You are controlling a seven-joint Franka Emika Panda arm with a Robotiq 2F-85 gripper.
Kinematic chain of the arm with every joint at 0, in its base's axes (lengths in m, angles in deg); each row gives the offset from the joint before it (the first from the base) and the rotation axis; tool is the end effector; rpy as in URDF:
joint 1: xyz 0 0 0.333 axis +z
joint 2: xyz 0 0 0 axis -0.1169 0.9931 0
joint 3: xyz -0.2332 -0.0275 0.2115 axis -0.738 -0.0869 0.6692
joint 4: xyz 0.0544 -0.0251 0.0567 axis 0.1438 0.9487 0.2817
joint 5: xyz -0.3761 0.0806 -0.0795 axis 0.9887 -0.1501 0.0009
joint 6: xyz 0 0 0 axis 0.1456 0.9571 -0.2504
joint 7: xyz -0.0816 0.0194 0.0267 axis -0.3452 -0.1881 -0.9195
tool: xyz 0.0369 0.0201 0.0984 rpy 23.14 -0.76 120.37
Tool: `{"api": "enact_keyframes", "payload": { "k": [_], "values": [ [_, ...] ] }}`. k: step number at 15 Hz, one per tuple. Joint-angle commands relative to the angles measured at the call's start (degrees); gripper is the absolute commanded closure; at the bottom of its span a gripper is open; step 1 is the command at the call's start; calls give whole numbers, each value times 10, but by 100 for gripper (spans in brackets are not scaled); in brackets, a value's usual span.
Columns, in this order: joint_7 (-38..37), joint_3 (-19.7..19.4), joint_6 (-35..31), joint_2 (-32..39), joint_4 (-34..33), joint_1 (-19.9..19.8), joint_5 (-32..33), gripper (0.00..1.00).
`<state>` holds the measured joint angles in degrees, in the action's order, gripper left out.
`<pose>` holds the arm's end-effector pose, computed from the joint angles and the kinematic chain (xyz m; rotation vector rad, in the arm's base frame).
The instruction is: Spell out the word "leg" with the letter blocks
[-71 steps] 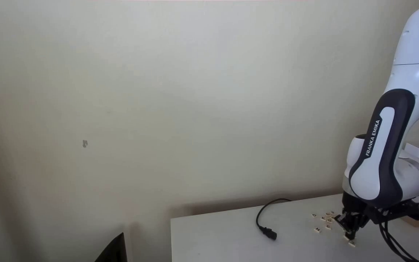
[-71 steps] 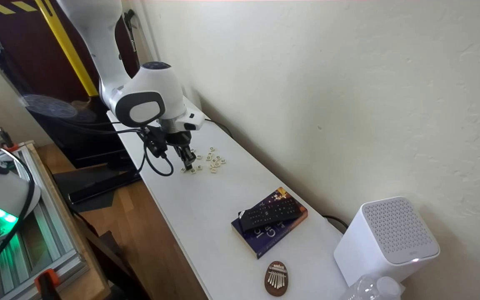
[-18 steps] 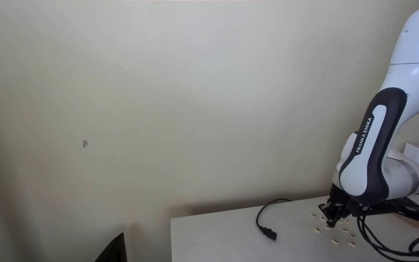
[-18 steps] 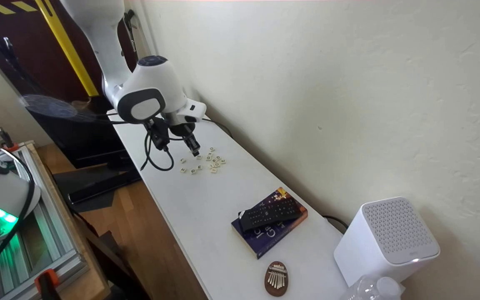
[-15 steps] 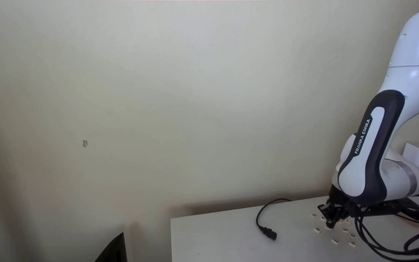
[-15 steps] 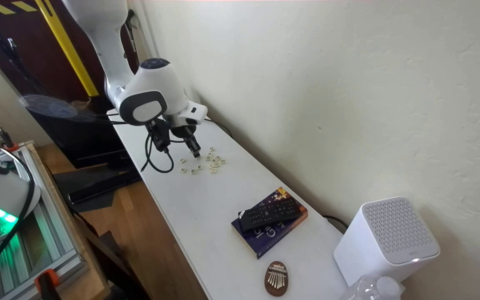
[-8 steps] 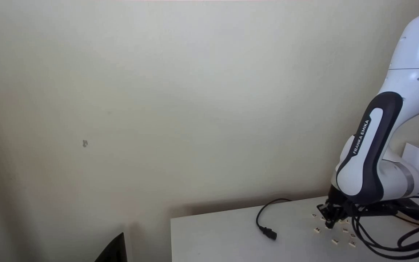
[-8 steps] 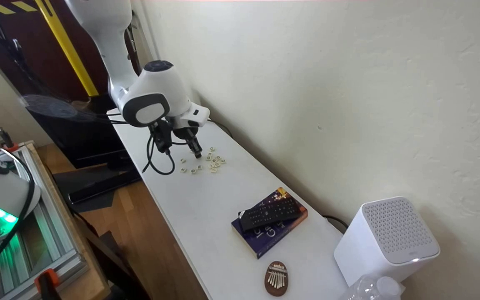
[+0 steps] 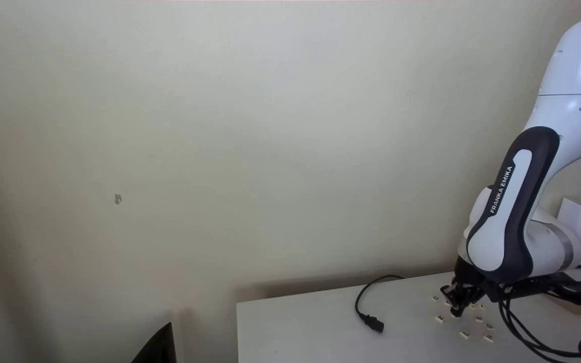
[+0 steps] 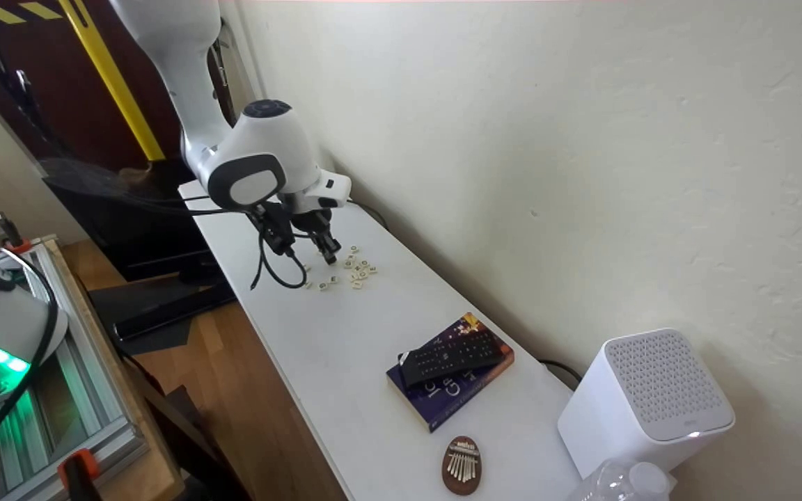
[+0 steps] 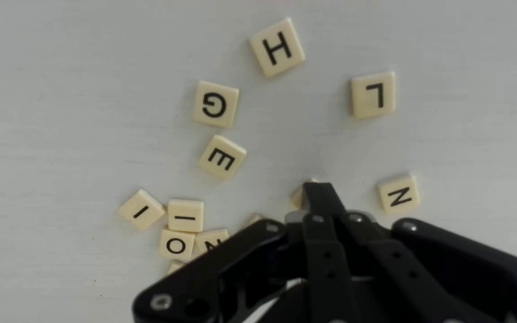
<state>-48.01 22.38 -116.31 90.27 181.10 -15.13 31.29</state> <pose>0.4609 -0.0666 0.0366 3.1154 -0.2026 0.2430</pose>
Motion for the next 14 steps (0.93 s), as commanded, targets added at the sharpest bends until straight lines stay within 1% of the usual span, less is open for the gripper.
{"api": "enact_keyframes", "payload": {
  "k": [1,4,7,14],
  "values": [
    [55,1,4,9,14,-9,46,100],
    [97,6,-7,5,31,-21,81,100],
    [125,-2,-11,1,46,-21,105,100],
    [164,-42,-18,-7,66,7,127,100]
  ]
}}
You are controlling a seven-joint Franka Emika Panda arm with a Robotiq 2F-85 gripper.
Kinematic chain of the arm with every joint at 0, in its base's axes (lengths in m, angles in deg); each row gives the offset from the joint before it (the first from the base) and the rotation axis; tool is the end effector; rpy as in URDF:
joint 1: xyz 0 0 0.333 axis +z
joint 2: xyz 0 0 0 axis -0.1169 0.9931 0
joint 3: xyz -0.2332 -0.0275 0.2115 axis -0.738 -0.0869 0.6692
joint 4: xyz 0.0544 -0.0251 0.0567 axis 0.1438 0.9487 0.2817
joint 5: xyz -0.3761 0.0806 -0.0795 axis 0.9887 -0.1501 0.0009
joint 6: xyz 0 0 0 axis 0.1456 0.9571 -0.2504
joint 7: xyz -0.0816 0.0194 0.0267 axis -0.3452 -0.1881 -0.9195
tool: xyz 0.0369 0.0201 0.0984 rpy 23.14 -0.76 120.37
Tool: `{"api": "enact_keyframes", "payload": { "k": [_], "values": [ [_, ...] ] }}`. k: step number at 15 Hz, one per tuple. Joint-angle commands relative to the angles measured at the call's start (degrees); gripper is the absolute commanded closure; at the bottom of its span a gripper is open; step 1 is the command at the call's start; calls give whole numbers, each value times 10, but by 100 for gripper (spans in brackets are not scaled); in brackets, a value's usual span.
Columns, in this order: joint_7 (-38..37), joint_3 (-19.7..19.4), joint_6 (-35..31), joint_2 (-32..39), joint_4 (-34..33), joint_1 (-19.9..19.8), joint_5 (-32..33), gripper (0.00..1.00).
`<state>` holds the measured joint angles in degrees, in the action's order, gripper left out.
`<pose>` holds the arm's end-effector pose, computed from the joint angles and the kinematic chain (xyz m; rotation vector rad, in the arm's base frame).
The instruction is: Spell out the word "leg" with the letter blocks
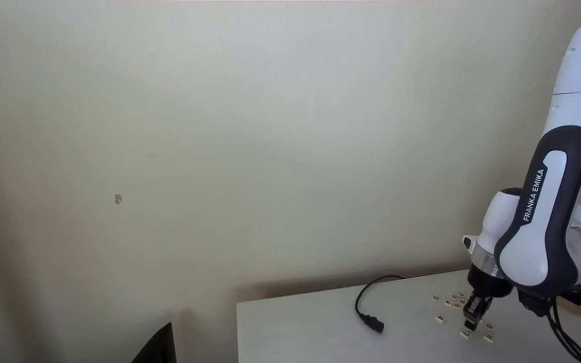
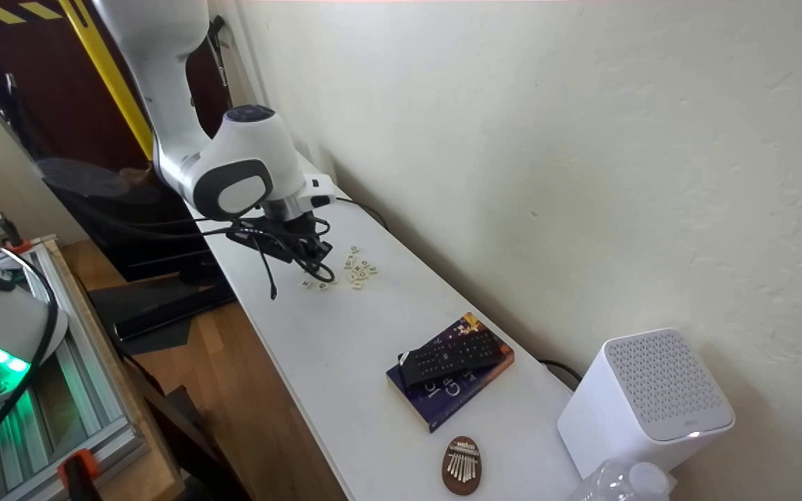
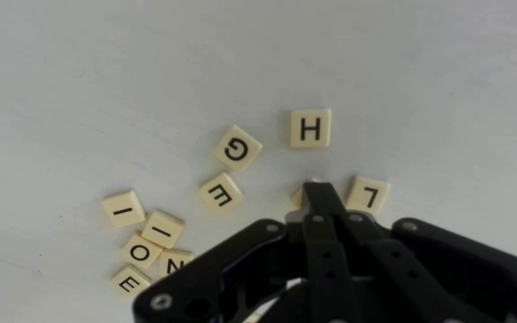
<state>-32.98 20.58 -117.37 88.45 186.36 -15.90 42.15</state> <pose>0.4264 -0.0641 0.0362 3.0811 0.4423 0.1702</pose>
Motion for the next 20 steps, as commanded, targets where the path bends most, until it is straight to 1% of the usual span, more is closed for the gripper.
{"api": "enact_keyframes", "payload": {
  "k": [1,7,20],
  "values": [
    [18,-29,-8,10,15,18,20,100],
    [39,-37,-18,14,18,32,31,100],
    [62,-50,-28,17,16,59,41,100]
  ]
}}
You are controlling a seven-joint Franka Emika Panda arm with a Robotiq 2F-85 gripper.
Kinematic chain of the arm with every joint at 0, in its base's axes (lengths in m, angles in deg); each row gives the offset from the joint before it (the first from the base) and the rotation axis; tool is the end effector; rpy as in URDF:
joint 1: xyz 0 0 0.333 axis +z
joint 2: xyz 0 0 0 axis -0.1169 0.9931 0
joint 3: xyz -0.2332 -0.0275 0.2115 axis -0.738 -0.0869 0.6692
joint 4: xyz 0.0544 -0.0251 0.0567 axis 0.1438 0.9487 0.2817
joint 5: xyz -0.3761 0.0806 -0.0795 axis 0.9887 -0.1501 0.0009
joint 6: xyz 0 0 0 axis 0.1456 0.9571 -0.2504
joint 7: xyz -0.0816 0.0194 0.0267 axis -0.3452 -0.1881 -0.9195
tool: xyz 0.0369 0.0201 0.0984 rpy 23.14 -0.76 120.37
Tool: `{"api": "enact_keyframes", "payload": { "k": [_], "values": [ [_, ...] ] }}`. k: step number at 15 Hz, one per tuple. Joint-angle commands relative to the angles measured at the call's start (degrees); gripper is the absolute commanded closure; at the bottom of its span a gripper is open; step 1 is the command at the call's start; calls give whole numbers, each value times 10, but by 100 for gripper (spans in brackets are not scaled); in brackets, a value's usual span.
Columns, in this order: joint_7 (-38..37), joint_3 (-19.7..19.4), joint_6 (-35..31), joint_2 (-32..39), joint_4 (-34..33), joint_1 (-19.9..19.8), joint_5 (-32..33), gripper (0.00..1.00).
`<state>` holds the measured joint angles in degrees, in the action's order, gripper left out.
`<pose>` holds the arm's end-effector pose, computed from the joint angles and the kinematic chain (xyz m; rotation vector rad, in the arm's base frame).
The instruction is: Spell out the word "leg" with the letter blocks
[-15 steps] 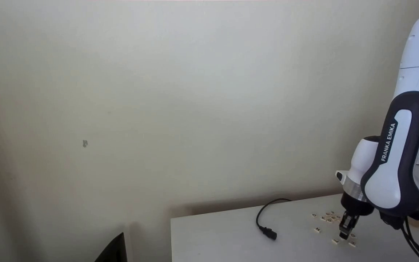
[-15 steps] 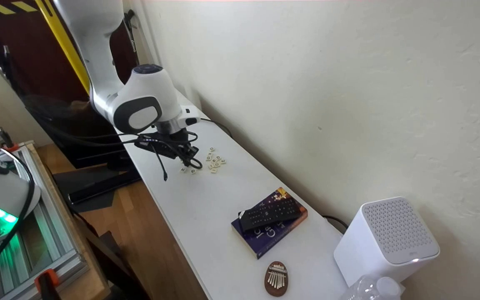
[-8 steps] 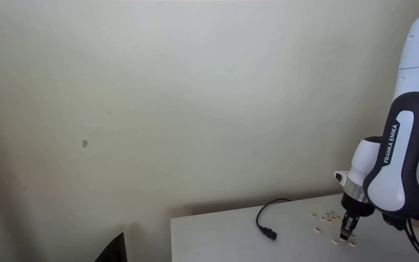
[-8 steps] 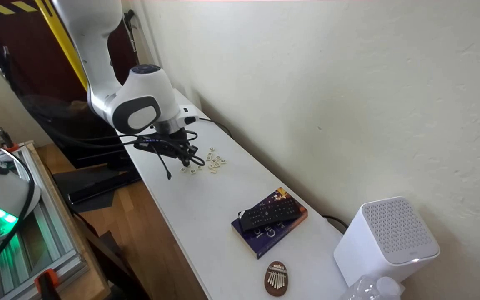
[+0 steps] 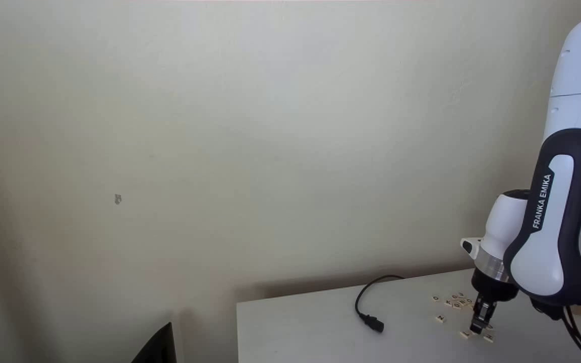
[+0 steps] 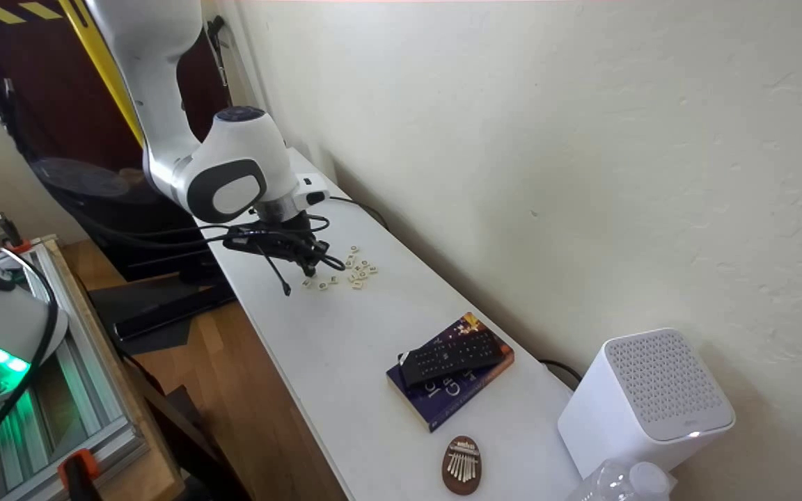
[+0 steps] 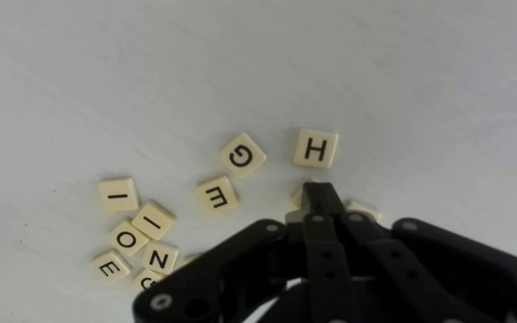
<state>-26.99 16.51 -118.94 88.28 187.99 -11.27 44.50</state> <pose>0.4161 -0.0599 0.0360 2.9953 0.6997 0.1494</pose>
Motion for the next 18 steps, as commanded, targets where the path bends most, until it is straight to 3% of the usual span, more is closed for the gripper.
{"api": "enact_keyframes", "payload": {
  "k": [1,18],
  "values": [
    [4,-11,-12,19,-1,15,19,100],
    [18,-21,-14,18,0,37,26,100]
  ]
}}
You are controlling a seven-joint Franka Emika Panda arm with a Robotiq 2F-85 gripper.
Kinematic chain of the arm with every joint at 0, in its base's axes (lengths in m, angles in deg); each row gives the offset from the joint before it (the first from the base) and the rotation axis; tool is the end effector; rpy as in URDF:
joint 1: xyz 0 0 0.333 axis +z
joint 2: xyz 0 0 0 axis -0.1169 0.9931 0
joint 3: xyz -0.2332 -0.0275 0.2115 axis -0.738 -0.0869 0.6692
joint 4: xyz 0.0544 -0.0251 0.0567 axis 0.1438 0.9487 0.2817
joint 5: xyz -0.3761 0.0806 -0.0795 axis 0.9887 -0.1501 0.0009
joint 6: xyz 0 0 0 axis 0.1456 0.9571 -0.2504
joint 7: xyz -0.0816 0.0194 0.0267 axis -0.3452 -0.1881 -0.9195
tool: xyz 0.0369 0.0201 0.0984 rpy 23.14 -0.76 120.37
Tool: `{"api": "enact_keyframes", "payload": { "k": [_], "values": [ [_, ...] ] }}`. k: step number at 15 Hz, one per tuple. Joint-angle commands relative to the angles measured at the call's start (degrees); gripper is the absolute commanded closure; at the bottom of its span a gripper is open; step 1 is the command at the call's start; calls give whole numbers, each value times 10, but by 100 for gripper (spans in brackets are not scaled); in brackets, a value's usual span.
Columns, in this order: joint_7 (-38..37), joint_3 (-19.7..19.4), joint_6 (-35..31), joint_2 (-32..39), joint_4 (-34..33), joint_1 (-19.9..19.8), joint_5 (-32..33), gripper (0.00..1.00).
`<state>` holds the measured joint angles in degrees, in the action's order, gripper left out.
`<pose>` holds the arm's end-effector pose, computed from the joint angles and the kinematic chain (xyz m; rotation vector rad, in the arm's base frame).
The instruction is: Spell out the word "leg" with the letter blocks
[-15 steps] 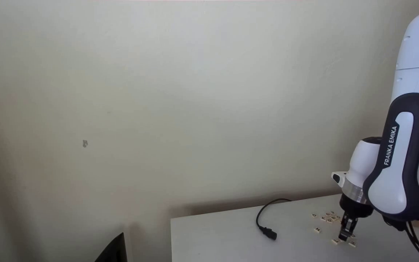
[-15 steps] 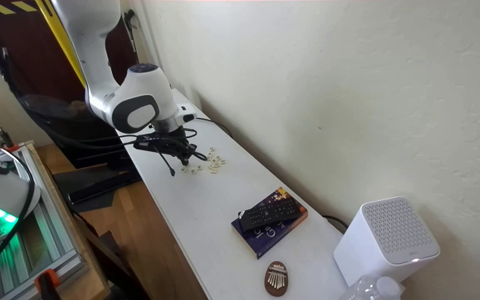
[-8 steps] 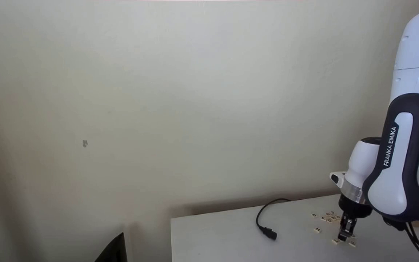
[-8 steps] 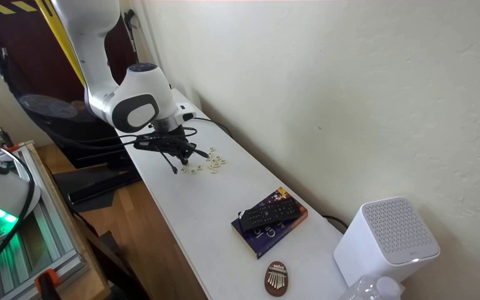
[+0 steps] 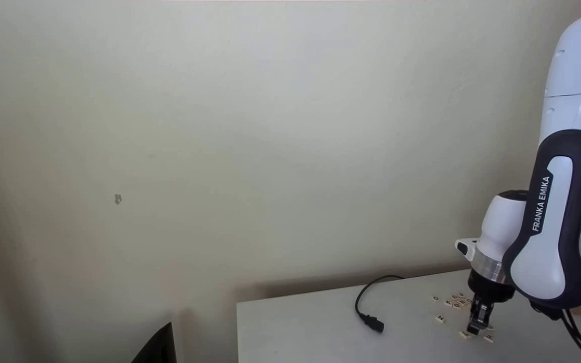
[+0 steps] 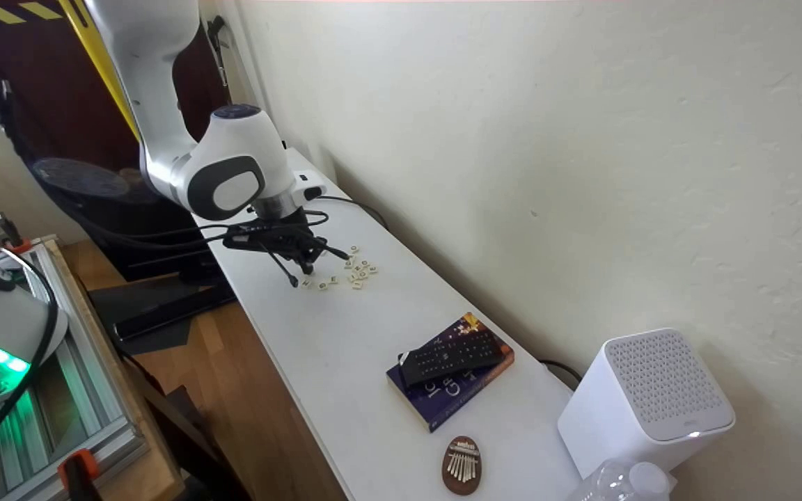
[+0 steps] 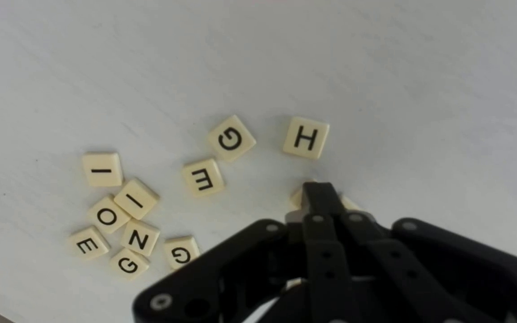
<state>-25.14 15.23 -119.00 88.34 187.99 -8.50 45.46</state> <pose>0.4172 -0.0493 0.0360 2.9539 0.8176 0.1421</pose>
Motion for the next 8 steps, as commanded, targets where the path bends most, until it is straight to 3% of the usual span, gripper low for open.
{"api": "enact_keyframes", "payload": {
  "k": [1,8],
  "values": [
    [-1,-9,-14,16,1,9,17,100],
    [1,-20,-28,-11,19,7,19,100]
  ]
}}
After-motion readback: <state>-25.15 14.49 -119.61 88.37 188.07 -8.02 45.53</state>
